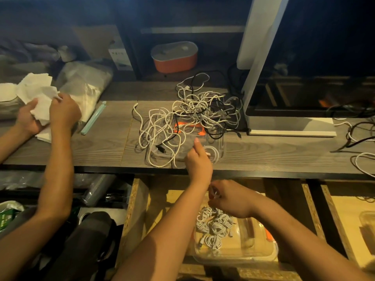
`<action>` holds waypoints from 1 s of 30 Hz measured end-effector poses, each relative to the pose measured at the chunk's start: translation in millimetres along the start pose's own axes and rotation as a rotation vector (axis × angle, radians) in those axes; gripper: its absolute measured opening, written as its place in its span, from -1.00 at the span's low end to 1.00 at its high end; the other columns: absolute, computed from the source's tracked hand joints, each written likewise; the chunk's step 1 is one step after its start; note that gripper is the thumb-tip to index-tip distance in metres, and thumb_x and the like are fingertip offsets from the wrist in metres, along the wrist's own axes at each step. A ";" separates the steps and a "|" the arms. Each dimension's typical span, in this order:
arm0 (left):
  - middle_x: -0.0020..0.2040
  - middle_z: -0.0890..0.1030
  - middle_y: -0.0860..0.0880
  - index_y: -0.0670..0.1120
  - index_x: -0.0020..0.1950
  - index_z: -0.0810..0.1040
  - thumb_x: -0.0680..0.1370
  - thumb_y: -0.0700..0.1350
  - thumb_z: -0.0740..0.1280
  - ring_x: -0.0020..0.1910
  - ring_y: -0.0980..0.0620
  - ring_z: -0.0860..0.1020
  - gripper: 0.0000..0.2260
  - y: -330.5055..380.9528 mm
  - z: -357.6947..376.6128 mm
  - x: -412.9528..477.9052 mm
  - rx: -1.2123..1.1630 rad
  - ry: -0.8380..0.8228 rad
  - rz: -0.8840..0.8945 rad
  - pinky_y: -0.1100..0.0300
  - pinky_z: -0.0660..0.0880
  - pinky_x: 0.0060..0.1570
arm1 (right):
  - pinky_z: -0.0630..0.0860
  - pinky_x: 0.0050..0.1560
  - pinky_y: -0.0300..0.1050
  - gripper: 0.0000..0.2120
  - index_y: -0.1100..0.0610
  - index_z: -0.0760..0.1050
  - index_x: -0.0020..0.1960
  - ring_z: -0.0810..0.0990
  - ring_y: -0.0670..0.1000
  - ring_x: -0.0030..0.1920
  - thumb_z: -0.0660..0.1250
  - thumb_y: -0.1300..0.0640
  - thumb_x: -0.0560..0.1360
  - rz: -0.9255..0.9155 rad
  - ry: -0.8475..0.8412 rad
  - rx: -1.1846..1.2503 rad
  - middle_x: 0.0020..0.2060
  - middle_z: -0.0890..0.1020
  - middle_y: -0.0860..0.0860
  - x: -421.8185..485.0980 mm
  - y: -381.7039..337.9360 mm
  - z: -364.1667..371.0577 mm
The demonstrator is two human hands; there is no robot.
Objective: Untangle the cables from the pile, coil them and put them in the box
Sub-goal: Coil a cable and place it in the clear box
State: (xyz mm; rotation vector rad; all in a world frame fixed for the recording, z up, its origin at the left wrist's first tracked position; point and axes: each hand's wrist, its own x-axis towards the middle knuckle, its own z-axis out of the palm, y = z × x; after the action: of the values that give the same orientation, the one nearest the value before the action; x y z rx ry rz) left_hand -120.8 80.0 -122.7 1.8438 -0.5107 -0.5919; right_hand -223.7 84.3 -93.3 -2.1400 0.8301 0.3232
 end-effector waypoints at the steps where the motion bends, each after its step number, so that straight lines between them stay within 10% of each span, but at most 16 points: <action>1: -0.50 0.37 -0.03 -0.08 -0.44 0.30 0.67 -0.01 0.00 -0.49 0.03 0.35 -0.52 -4.3 -2.8 3.3 0.049 -0.014 0.049 0.10 0.23 -0.39 | 0.33 -0.29 -0.17 -0.86 0.09 0.41 -0.18 0.47 -0.02 -0.26 0.31 0.08 0.51 0.003 0.011 0.024 -0.29 0.50 -0.04 -2.6 -2.5 2.3; 13: 0.01 0.60 -0.30 -0.26 0.02 0.60 0.67 0.06 -0.03 -0.03 -0.20 0.53 -0.47 15.0 13.8 6.0 0.522 -0.538 0.096 0.09 0.35 -0.09 | 0.44 -0.19 -0.34 -0.84 0.04 0.63 -0.01 0.58 -0.09 -0.11 0.44 0.16 0.41 -0.064 0.266 -0.133 -0.12 0.63 -0.09 -13.2 -1.9 -66.0; 21: -0.37 0.50 -0.05 -0.13 -0.29 0.49 0.64 0.12 0.05 -0.30 -0.03 0.49 -0.53 13.6 -1.5 -8.8 0.262 -0.607 -0.037 0.11 0.39 -0.20 | 0.59 -0.12 -0.10 -0.84 0.06 0.52 -0.04 0.62 -0.01 -0.14 0.44 0.11 0.41 0.010 0.319 0.300 -0.17 0.63 0.01 -17.9 35.8 -74.7; 30: -0.36 0.39 0.02 -0.02 -0.15 0.39 0.55 0.14 0.26 -0.40 0.08 0.34 -0.75 22.5 -15.4 -12.5 -0.100 -0.674 -0.146 0.24 0.31 -0.43 | 0.61 -0.05 -0.02 -0.65 0.06 0.51 0.01 0.62 0.01 -0.14 0.41 -0.11 0.32 -0.213 0.512 0.570 -0.17 0.63 0.05 -19.2 34.8 -56.8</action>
State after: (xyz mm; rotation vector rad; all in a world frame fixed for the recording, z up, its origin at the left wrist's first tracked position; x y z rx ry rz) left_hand -122.5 91.4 -95.0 1.5673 -0.7702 -1.3287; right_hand -263.7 33.6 -68.0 -1.7500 0.8338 -0.5372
